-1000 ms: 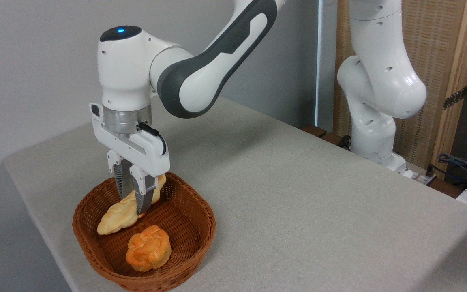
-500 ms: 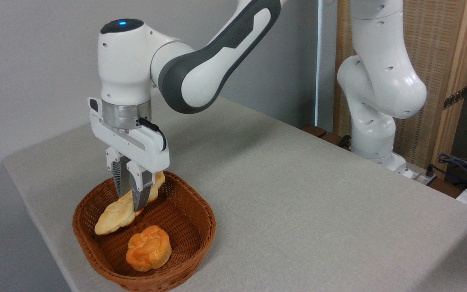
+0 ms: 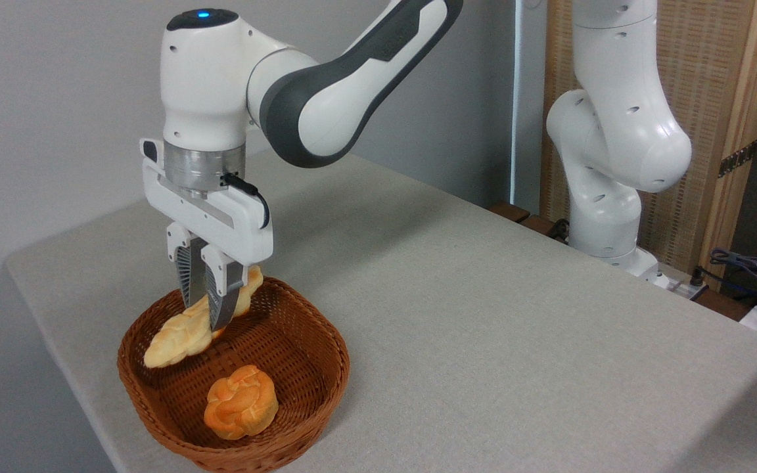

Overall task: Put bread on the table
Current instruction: 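Lift the bread roll out of the basket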

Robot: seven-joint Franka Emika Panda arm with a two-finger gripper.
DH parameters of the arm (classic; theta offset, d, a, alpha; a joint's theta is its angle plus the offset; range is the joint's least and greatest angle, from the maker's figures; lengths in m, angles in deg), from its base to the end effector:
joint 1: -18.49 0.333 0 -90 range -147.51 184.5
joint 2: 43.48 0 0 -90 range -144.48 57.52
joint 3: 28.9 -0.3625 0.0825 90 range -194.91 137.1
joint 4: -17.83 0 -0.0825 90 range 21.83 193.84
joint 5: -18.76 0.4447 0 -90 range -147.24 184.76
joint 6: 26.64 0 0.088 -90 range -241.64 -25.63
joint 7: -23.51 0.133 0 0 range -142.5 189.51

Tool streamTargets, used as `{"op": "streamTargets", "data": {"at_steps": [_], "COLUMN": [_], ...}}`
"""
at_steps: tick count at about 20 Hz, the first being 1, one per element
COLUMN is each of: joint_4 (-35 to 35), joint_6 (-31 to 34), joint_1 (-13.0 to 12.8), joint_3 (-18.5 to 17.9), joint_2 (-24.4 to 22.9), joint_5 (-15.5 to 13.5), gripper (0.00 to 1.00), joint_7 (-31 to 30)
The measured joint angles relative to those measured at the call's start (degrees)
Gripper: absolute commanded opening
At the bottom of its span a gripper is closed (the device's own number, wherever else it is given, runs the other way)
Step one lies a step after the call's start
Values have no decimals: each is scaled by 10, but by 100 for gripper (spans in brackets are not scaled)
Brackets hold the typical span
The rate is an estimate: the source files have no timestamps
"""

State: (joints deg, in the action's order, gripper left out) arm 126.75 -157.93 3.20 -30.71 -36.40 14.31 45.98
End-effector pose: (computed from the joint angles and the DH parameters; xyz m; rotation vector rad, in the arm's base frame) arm 0.6627 -0.1629 0.4568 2.9430 -0.8859 0.4188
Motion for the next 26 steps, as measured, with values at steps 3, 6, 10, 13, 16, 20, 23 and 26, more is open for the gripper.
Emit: {"op": "streamTargets", "data": {"at_steps": [3,6,10,13,16,20,23,26], "joint_4": [0,0,0,10,33,61,90,121], "joint_6": [15,41,73,90,103,131,145,156], "joint_1": [0,1,2,2,2,1,-1,-4], "joint_3": [0,-1,-1,-1,-1,-1,0,4], "joint_2": [-15,-34,-55,-76,-103,-134,-159,-185], "joint_5": [0,0,0,0,0,0,0,0], "gripper": [37,37,38,39,39,39,39,39], "joint_7": [0,0,2,17,22,23,23,30]}}
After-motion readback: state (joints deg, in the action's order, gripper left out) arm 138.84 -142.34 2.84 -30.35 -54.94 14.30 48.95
